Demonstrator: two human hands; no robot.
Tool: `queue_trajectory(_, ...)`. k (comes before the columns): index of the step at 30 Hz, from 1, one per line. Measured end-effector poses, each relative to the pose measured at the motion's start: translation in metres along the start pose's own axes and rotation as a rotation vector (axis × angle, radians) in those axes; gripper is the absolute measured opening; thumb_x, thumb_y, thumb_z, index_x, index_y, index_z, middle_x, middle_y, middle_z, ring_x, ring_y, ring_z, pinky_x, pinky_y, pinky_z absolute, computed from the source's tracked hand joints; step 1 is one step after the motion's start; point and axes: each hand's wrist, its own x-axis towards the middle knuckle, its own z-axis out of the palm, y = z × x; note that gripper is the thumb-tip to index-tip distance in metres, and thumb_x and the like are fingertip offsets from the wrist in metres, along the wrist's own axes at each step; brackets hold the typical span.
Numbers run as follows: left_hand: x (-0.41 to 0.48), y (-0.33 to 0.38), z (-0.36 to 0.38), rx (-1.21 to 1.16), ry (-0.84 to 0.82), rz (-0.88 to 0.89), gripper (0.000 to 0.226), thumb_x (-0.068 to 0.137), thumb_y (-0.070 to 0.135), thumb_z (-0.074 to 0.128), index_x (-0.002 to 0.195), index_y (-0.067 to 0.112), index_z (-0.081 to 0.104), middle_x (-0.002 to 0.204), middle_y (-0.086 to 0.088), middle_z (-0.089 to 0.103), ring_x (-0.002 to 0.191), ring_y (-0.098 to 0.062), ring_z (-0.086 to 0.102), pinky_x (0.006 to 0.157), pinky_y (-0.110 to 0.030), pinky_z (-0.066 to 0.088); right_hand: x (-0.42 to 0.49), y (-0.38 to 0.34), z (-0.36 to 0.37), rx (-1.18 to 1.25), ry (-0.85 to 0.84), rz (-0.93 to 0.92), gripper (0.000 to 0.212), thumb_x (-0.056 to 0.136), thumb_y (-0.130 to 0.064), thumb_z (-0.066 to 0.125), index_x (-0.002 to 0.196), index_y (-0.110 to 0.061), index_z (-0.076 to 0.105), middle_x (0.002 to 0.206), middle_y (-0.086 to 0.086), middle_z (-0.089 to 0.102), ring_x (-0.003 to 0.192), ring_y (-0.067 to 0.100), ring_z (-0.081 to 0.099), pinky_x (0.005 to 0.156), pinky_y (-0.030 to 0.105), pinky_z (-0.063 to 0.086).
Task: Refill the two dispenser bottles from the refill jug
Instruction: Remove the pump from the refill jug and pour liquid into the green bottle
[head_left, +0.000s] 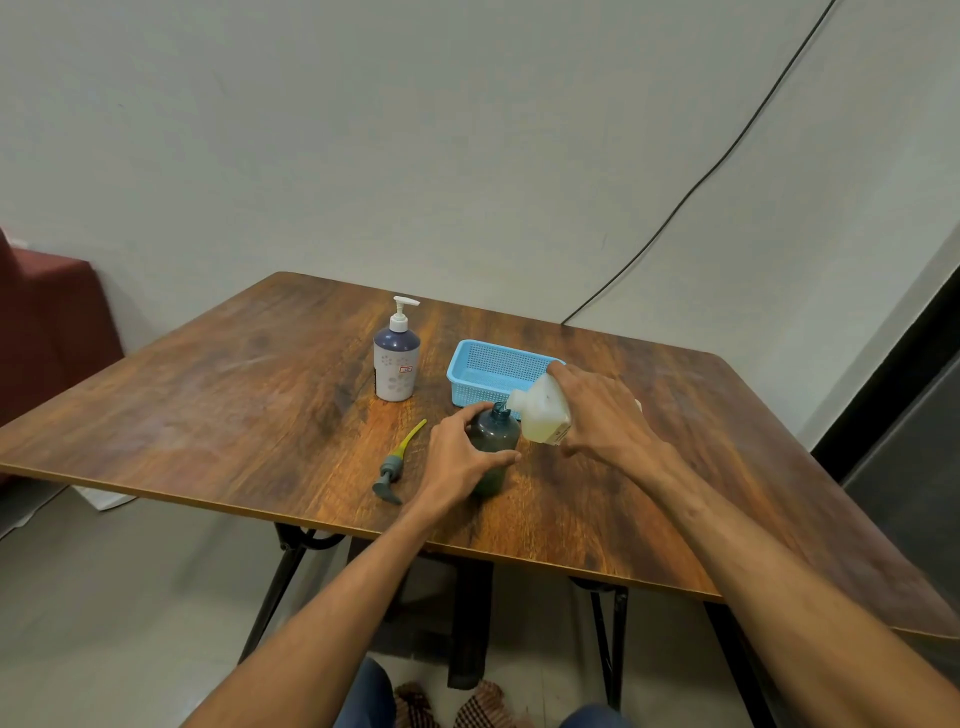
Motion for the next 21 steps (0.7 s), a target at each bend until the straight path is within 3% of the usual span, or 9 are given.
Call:
queue_trajectory(13,0.0000,0.0011,-0.0004,0.002,0.001,0.006,0.086,0.057,0.037,0.094,0.134,0.022,0.058,0.129,0.004,0.065,0.116,-0.007,0.057,0.104,-0.028,0.048,0.0001,0.0001,-0.0036,0.000,0.000,-0.015,0.086,0.061,-0.027,0.088,0.133,-0.019,0.041,0.131,0.004,0.060,0.107,0.027,0.061,0.088,0.046,0.052)
queue_trajectory(21,-0.0005,0.0023,-0.0005,0.005,-0.003,0.001,0.086,0.059,0.036,0.093,0.135,0.021,0.056,0.132,0.003,0.063,0.119,-0.008,0.055,0.106,-0.029,0.046,-0.0015,-0.0010,-0.0034,0.009,0.002,-0.011,0.090,0.062,-0.028,0.089,0.137,-0.020,0.039,0.136,0.005,0.058,0.111,0.026,0.060,0.093,0.048,0.052)
